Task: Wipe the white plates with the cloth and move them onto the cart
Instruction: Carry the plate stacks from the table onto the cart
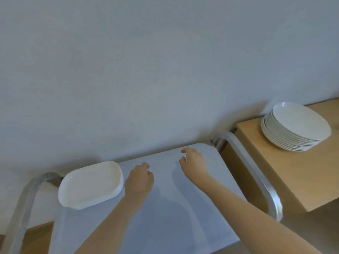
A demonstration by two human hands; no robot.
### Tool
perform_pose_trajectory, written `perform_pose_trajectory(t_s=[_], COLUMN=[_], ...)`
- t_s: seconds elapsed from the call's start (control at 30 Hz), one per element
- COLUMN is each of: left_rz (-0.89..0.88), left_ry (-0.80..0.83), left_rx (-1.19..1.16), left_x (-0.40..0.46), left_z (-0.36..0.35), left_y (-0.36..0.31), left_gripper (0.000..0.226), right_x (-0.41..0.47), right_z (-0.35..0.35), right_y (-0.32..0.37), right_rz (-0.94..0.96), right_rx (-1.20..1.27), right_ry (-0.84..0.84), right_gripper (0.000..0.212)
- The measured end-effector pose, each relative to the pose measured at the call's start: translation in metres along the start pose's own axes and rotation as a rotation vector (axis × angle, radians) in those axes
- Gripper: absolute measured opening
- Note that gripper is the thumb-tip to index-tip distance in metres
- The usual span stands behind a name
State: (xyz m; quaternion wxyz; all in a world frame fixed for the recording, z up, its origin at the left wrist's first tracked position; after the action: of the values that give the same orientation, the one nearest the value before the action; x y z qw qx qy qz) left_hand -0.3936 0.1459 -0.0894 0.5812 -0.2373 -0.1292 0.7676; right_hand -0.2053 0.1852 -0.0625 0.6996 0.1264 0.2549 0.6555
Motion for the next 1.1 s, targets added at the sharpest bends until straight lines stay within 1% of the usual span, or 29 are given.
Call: perform_pose_trajectory(t_s=[0.13, 0.3, 0.43, 0.53, 0.67, 0.83, 0.97, 1.1], left_rz=[-0.149, -0.302, -0.412, -0.432, -0.446, -0.45, -0.45, -0.426], left_ry=[0.028, 0.046, 0.048, 0.084, 0.121, 0.203, 0.249, 0.239], left_rx=[-0.01, -0.047, -0.056, -0.071, -0.058, -0.024, 0.002, 0.032], left_x=[-0.015, -0.042, -0.074, -0.099, -0.127, -0.151, -0.153, -0.13], left_z=[-0.027, -0.057, -0.081, -0.108, -0.148, -0.188, -0.208, -0.215], left_y=[-0.088, -0.199, -0.276, -0.321, -0.364, -0.401, -0.421, -0.435], left_gripper=[0.034, 0.032, 0.031, 0.031, 0.03, 0.031, 0.032, 0.033], right_x=[-0.028, -0.064, -0.089, -0.108, -0.126, -0.145, -0.143, -0.124], right_z=[0.069, 0.135, 0.173, 0.192, 0.212, 0.23, 0.241, 0.25], right_y=[-0.072, -0.155, -0.222, -0.27, -0.327, -0.382, -0.408, -0.421], right_rz=[-0.02, -0.066, -0.134, -0.15, -0.173, -0.229, -0.266, -0.275], right_rx=[-0.049, -0.107, -0.079, -0.096, -0.111, -0.081, -0.047, -0.042], right_ry=[-0.126, -0.262, -0.287, -0.292, -0.262, -0.253, -0.258, -0.264], right_gripper=[0.039, 0.035, 0.038, 0.038, 0.039, 0.039, 0.039, 0.039])
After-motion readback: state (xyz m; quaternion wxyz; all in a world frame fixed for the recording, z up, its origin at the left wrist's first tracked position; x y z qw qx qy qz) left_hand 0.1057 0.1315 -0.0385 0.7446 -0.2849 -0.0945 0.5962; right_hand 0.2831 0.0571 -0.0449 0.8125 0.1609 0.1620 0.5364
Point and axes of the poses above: each hand's wrist, its own x-axis towards the middle knuckle, its own z-axis out of the back of the hand, y = z × x, the point moved 5 cm from there along x, towards the middle knuckle, and after that the axes turned 1 degree about -z, right-handed, at the moved point
